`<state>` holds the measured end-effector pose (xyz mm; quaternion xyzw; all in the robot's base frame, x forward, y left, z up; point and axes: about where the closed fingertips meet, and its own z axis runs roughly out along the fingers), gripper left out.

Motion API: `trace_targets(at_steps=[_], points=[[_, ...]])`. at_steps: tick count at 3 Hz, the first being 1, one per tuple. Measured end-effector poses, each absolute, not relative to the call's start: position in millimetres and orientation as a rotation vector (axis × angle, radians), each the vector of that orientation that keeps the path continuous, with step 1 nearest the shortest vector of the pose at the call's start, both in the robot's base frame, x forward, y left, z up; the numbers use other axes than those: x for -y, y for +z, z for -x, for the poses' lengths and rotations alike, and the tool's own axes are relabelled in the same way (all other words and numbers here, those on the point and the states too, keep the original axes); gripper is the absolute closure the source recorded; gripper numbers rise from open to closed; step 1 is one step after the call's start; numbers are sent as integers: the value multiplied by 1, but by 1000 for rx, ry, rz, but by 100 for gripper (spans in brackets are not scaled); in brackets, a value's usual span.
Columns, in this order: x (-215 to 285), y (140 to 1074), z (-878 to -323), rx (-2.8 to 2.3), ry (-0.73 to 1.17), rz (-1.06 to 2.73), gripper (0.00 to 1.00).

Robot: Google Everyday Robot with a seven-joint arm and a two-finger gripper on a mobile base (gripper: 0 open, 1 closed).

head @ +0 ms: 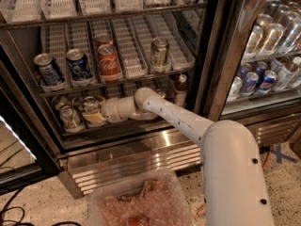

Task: Pick 7up can from bottom shelf of fridge

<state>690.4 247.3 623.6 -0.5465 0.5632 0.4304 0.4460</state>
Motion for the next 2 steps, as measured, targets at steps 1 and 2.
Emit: trace_targets(at_steps=[1,2], points=[[-250,641,-681,-1353,1056,1375,100],[-251,672,-662,-1286,1021,1430,100]])
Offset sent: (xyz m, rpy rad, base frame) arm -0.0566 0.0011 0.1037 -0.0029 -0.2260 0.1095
